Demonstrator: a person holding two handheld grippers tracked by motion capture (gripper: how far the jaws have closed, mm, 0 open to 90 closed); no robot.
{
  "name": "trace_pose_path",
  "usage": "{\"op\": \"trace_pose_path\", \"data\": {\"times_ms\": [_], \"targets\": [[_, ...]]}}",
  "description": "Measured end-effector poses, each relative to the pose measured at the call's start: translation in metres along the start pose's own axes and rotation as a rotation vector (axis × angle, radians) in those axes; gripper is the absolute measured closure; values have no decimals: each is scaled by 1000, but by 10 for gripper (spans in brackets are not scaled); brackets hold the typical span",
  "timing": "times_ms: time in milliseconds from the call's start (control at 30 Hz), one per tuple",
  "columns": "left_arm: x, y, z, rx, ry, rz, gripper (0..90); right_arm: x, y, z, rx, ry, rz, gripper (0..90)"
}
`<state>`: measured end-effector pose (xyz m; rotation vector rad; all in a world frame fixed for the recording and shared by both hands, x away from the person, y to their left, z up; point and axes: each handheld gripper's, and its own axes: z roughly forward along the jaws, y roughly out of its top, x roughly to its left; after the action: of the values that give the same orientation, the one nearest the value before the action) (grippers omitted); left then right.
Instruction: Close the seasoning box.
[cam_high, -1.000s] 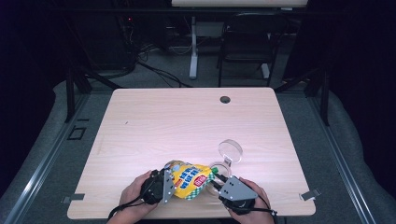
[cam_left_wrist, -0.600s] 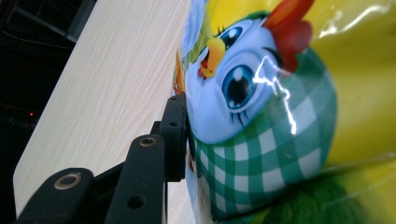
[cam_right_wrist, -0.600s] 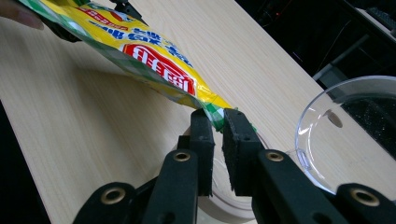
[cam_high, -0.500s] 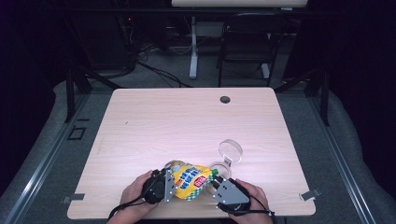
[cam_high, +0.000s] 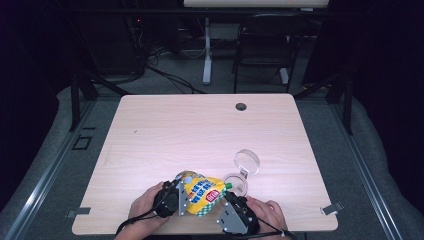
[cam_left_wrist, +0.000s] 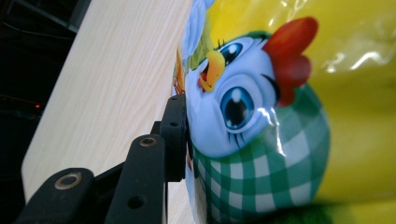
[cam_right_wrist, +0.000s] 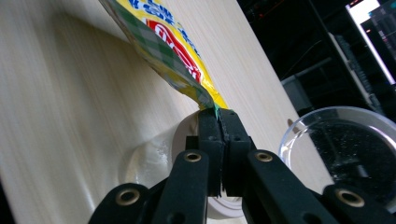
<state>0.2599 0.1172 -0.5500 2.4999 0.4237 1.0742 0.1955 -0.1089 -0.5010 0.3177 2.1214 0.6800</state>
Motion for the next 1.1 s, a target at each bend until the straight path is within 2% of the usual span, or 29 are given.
{"op": "trace_pose_path", "data": {"times_ms": [167,467,700,833,900,1100], "targets": [[1,6,-4,17,47,27,665,2,0,-1,7,-38,-36,900],[4,11,-9,41,107,89,666,6,-3,1,0,-60,-37,900],[6,7,-8,11,95,82,680,4,-6,1,-32,-49,-24,897],[5,4,-6,8,76,76,681,4,-6,2,-27,-35,-25,898],[4,2,-4,5,81,80,681,6,-7,3,-32,-35,-29,898],[4,-1,0,-18,39,48,681,5,-9,3,-39,-29,-35,857]]}}
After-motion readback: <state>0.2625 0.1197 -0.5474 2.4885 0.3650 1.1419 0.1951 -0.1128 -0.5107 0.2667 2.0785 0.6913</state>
